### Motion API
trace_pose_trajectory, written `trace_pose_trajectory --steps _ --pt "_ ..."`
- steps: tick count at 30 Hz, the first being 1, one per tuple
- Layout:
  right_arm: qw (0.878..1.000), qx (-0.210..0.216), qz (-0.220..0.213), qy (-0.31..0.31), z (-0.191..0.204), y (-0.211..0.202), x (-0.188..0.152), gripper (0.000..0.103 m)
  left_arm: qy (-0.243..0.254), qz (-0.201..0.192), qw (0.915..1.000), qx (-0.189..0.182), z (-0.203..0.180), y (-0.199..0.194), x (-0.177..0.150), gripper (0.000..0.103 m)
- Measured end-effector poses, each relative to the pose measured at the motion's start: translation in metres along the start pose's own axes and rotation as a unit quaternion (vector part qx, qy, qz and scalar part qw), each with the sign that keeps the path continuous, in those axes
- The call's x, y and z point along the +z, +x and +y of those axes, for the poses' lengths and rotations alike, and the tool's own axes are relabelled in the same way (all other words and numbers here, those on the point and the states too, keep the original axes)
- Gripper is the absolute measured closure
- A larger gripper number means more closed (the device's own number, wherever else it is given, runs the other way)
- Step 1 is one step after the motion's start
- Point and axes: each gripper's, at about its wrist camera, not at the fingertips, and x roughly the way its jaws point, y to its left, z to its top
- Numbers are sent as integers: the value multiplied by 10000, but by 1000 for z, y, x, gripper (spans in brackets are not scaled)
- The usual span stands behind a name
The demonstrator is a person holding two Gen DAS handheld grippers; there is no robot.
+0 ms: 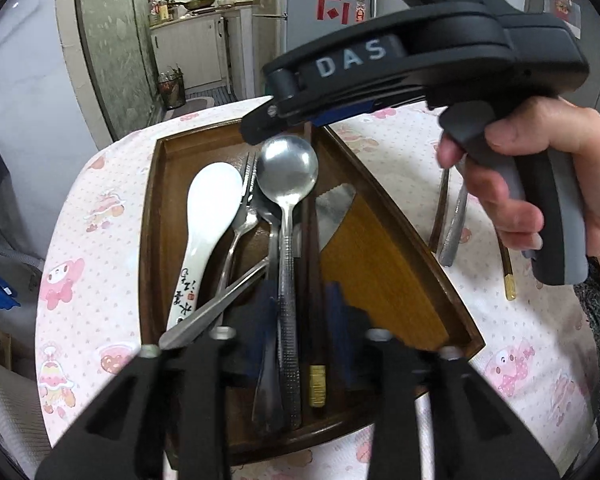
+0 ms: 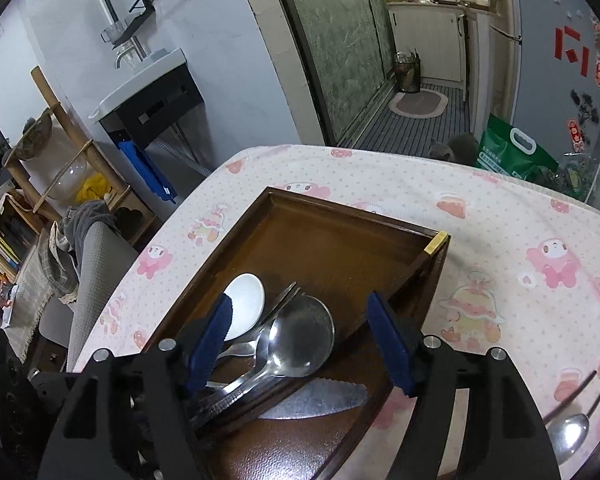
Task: Organize utensils
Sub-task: 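Lay the second spoon in the tray and open the left tool, then grasp the last silver spoon with the left tool and lift it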
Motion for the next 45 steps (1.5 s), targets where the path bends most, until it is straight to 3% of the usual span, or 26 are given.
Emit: trace_pose_trajectory --steps 3,7,11,18,25,28,33,40,42,45 --pt "10000 6 -59 -13 -2 -10 -3 32 5 -58 10000 -1 -6 -8 -2 51" --pt "9998 -65 -171 18 -13 -33 -9 31 50 -183 9998 68 -20 -20 -1 35" --pt "9996 -213 -200 49 -32 -63 -23 31 89 -275 9994 -169 -43 -26 -1 28" --pt "9963 -722 -304 356 -90 -123 -60 30 377 -413 9969 -547 -97 -21 0 25" --pt "9920 -988 -197 755 -140 -142 -99 30 590 -275 9937 -909 -134 -3 4 25" --pt "9915 -943 -142 887 -158 -139 -108 43 685 -195 9923 -1015 -152 5 5 25" --pt "9903 -734 -68 1176 -178 -126 -116 47 645 -152 9925 -1023 -154 16 10 25" --pt "9904 -643 -18 1224 -186 -101 -115 77 522 -86 9935 -1005 -150 29 18 25" --pt "9902 -656 -55 1231 -187 -100 -113 95 529 -80 9938 -975 -150 31 20 25" --pt "9925 -508 -240 1087 -182 -113 -114 96 579 -98 9938 -940 -151 31 20 25"
